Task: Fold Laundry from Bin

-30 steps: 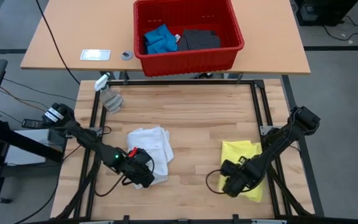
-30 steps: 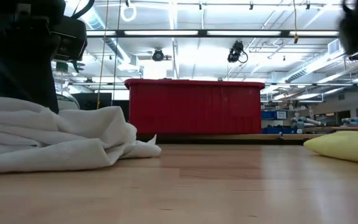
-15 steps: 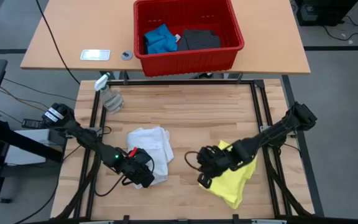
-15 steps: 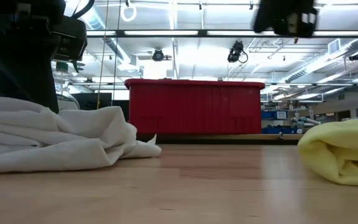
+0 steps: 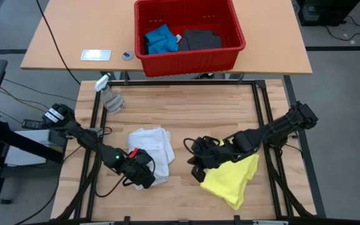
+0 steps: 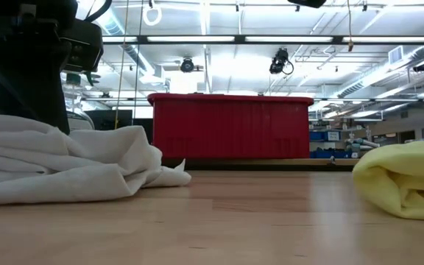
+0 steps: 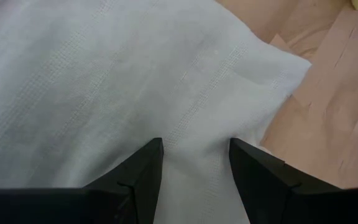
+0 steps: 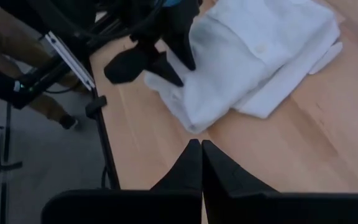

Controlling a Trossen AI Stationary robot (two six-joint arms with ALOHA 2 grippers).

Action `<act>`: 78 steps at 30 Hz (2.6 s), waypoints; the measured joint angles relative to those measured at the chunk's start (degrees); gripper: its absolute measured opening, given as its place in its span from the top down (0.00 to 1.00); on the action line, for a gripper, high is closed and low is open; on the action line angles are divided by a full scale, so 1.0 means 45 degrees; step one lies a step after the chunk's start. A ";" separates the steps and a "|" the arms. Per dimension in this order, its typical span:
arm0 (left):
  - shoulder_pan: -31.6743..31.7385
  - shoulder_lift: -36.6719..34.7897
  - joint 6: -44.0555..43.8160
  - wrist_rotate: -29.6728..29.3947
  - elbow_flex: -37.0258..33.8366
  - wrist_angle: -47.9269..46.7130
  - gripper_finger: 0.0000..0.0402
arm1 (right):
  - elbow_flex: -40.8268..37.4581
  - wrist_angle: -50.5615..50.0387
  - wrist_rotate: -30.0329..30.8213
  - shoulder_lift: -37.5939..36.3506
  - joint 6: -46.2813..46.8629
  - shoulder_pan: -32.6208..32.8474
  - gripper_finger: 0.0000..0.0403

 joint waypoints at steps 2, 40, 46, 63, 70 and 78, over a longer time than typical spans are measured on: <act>0.0002 0.0000 0.0000 0.0000 0.0000 -0.0002 0.52 | 0.0022 0.0060 0.0009 0.0002 0.0053 -0.0060 0.99; 0.0000 0.0000 0.0001 0.0000 0.0000 -0.0002 0.52 | 0.0022 -0.3457 -0.0476 -0.0002 0.0228 0.0729 0.98; 0.0000 0.0000 0.0000 0.0000 0.0000 -0.0005 0.52 | 0.0022 -0.3430 -0.0225 -0.0002 -0.0880 0.0118 0.97; 0.0000 0.0000 0.0000 0.0000 0.0000 -0.0005 0.52 | 0.0022 -0.3244 -0.0432 0.0003 -0.4064 -0.0478 0.97; 0.0000 0.0000 0.0005 0.0000 0.0000 -0.0005 0.52 | 0.0022 -0.2462 -0.0442 0.0003 -0.4069 -0.0478 0.97; 0.0000 0.0000 0.0000 0.0001 0.0000 -0.0005 0.52 | 0.0022 -0.0253 -0.0471 0.0008 -0.4064 -0.0523 0.97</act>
